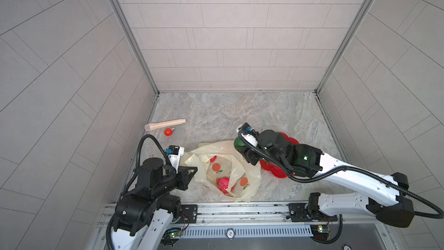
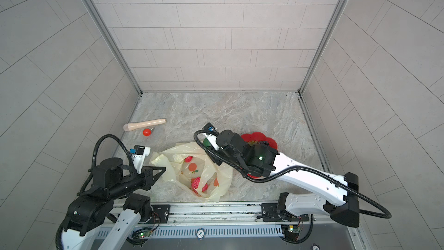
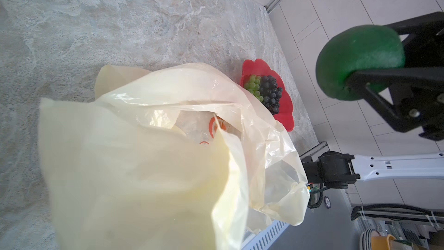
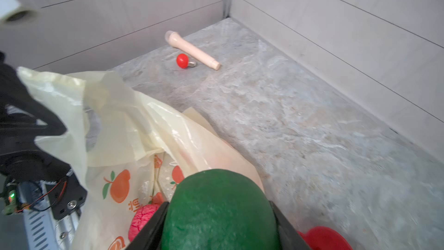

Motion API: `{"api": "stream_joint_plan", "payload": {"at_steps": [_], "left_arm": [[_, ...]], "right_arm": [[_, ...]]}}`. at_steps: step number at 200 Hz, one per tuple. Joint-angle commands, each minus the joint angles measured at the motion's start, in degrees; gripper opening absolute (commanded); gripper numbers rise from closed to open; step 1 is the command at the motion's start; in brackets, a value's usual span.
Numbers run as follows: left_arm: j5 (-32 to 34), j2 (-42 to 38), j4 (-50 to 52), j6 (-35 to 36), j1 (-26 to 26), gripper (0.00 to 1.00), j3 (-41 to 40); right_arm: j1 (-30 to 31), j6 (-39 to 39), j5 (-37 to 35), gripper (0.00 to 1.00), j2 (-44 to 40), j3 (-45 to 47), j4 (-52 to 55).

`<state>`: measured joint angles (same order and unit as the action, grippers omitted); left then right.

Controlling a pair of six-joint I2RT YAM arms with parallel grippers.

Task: Take fruits out of the plastic bag
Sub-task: Take out the fake fruit from the plastic bag, then place the fake fruit on the plate.

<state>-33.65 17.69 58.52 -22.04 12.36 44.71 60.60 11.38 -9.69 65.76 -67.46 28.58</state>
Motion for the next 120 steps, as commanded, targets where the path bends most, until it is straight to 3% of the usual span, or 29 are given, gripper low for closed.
{"api": "stream_joint_plan", "payload": {"at_steps": [1, 21, 52, 120], "left_arm": [[-0.4, -0.4, -0.8, 0.3, -0.3, 0.02, -0.3], [-0.2, -0.5, -0.8, 0.2, -0.4, 0.02, -0.4], [0.0, -0.3, -0.8, 0.2, -0.5, 0.02, -0.4], [0.1, 0.4, -0.7, -0.1, -0.7, 0.02, -0.5]], "right_arm": [[-3.1, 5.0, -7.2, 0.48, -2.3, 1.3, 8.9], [-6.5, 6.6, -11.3, 0.48, -4.1, 2.8, 13.4], [-12.8, 8.6, -10.8, 0.47, -7.1, 6.6, 15.8], [-20.3, 7.2, -7.6, 0.48, -8.0, 15.5, 9.3]]}}
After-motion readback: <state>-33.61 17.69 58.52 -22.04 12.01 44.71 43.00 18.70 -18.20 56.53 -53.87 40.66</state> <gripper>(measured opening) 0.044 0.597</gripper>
